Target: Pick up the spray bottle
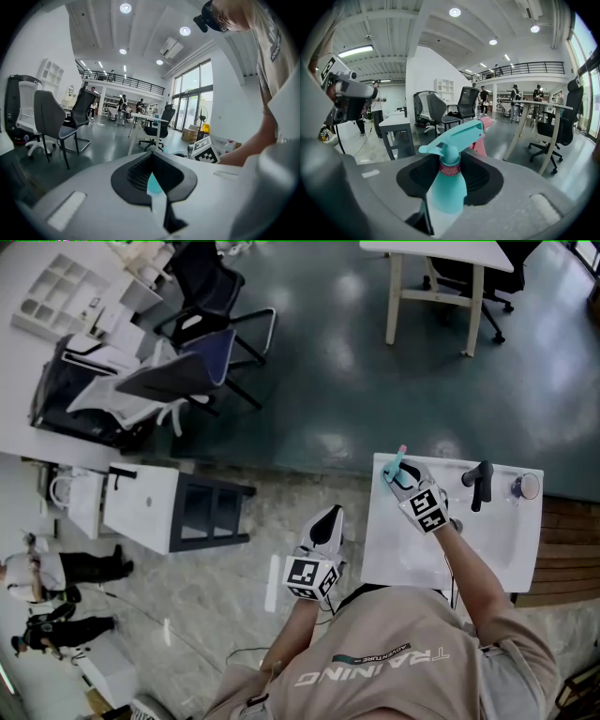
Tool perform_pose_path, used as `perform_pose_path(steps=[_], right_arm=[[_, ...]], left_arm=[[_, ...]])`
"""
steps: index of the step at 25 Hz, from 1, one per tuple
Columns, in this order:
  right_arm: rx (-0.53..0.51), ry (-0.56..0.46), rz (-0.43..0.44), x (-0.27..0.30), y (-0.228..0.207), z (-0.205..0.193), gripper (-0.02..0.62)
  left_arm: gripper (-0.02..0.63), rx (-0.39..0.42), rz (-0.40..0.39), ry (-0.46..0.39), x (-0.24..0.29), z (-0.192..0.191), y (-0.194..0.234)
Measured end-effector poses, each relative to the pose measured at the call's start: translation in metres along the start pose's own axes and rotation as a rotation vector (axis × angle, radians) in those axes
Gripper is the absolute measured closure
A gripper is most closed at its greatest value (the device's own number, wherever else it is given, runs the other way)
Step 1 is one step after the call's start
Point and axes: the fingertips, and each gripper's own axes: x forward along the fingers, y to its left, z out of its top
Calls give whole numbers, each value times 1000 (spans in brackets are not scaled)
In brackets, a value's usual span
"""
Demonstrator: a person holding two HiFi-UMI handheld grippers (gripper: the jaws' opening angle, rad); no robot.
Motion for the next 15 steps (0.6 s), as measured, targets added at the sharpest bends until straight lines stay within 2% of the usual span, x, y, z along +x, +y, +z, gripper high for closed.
perform_pose_path(steps=[15], right_arm=[[4,5,-27,-4,1,1,457]], left_arm=[[588,-2,-8,-5,-6,-3,-2]])
